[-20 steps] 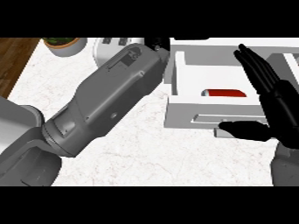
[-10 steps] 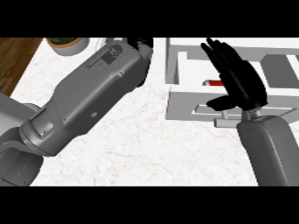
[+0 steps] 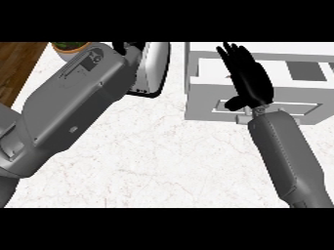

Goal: Pick up the can, place it into the drawer and close the drawer

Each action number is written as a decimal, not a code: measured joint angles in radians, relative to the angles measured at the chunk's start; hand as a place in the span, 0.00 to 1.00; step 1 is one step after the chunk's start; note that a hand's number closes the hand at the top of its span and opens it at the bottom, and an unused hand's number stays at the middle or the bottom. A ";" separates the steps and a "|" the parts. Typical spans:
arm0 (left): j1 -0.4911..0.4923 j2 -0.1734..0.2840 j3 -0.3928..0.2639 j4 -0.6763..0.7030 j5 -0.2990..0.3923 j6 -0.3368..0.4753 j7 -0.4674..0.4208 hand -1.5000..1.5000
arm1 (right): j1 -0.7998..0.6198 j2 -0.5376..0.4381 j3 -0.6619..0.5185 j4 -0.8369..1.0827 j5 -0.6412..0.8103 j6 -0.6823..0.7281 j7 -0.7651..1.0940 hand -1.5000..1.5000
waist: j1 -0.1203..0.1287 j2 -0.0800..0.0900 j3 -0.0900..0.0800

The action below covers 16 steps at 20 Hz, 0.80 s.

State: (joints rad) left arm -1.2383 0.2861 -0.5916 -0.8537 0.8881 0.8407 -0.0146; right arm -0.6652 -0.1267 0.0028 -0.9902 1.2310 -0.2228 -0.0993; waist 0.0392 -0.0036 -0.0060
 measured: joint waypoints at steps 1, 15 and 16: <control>0.004 0.007 0.001 -0.007 -0.004 -0.003 0.009 0.00 | -0.016 0.000 -0.005 0.037 0.013 -0.036 -0.005 0.00 | 0.001 -0.002 -0.003; 0.079 0.091 0.023 -0.152 -0.050 -0.006 0.076 0.00 | -0.254 -0.039 -0.123 0.472 0.054 -0.341 -0.059 0.00 | 0.028 0.007 -0.005; 0.078 0.096 0.023 -0.167 -0.052 0.001 0.088 0.00 | -0.266 -0.044 -0.131 0.497 0.055 -0.360 -0.059 0.00 | 0.033 0.009 -0.004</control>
State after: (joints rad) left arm -1.1599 0.3824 -0.5690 -1.0208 0.8363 0.8416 0.0739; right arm -0.9307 -0.1706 -0.1286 -0.4927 1.2859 -0.5827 -0.1586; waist 0.0718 0.0055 -0.0099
